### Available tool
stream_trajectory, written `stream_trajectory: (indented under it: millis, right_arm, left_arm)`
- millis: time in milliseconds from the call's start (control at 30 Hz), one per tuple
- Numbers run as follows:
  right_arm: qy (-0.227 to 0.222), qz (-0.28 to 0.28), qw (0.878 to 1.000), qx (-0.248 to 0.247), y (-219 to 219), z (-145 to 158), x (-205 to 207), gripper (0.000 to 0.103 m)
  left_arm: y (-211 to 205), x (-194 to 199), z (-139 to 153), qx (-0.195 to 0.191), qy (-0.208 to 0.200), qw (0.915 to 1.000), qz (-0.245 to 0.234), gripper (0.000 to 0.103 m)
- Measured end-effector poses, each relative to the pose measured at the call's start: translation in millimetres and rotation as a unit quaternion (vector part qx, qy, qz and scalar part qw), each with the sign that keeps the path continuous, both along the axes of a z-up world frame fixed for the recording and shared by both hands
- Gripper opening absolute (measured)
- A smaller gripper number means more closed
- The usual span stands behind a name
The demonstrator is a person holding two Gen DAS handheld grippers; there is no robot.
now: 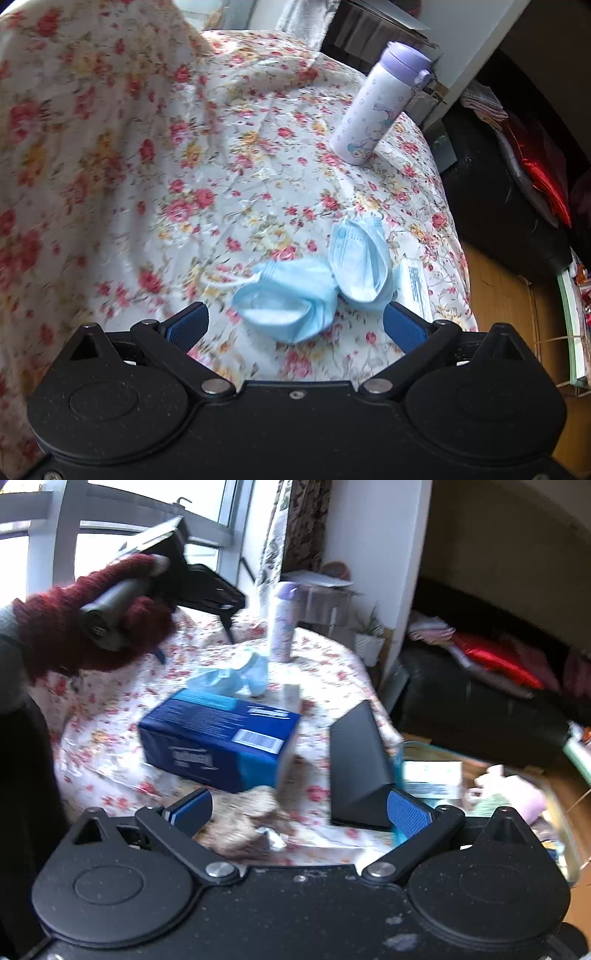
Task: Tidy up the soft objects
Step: 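Lift both tools out of the tray and move back over the bedspread, then grasp the blue face mask with the left tool while the right tool grasps the beige lace doily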
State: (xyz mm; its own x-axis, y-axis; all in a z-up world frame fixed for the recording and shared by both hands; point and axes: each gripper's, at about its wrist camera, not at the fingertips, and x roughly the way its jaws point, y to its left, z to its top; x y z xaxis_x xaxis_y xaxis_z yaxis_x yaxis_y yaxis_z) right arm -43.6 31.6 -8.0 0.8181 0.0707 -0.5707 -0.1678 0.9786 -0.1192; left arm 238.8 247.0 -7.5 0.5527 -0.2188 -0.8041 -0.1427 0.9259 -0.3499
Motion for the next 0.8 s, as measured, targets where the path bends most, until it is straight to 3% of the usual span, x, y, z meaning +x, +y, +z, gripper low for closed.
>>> stream_trajectory:
  millis: [133,367,533,800]
  right_arm:
    - [0.032,-0.004,0.999,0.023,10,-1,17,0.101]
    - [0.071,-0.033,0.996,0.046,14,-9,40,0.101]
    - [0.094,-0.025,0.995,0.038,19,-16,49,0.101]
    - [0.109,0.0,0.994,0.016,30,-19,59,0.101]
  left_arm:
    - [-1,13,-18,0.028,0.006,0.9995,-0.015,0.098]
    - [7,20,-30,0.008,0.016,0.9996,-0.021,0.098]
    - [-1,31,-39,0.028,0.027,0.9987,-0.033,0.098]
    - [-2,46,-54,0.019,0.052,0.9976,-0.042,0.098]
